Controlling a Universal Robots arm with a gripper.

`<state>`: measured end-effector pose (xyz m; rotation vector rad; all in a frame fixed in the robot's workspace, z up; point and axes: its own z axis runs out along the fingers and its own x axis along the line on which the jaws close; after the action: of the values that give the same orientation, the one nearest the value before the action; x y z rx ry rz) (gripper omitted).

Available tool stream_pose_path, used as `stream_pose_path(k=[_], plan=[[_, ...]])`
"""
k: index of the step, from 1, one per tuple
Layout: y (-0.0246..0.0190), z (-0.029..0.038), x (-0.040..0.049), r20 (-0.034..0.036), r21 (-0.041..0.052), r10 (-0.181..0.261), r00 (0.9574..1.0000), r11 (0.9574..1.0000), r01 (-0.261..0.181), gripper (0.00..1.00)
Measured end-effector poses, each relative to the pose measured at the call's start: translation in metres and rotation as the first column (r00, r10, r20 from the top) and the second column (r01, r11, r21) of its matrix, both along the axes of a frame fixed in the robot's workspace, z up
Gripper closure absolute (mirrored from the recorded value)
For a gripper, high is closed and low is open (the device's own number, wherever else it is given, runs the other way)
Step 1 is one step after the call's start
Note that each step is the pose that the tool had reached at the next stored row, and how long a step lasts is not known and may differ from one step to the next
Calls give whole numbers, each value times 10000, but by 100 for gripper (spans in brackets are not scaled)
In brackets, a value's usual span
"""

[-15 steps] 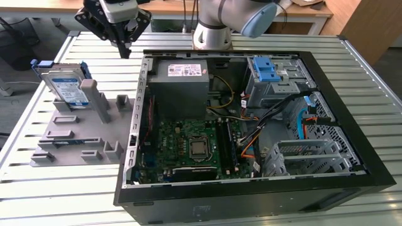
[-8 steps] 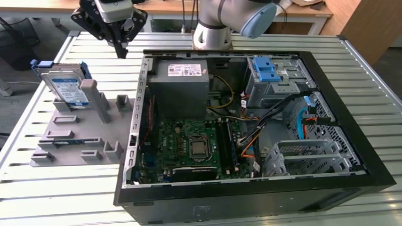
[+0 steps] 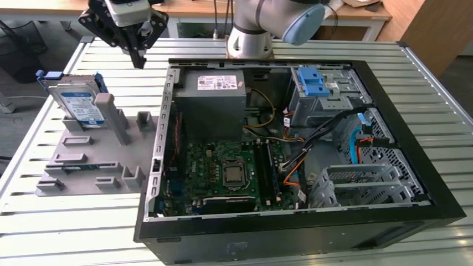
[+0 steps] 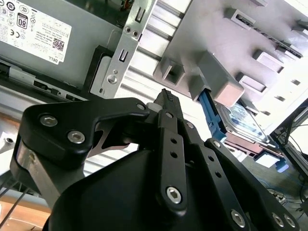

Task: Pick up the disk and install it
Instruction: 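Reach for the disk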

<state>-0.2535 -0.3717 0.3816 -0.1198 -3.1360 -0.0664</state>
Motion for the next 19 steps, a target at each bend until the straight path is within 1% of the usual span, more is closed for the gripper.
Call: stream_pose_path(k=[19], plan=[[56,-20,-205,-24,0,-1,10000,10000,1,89]])
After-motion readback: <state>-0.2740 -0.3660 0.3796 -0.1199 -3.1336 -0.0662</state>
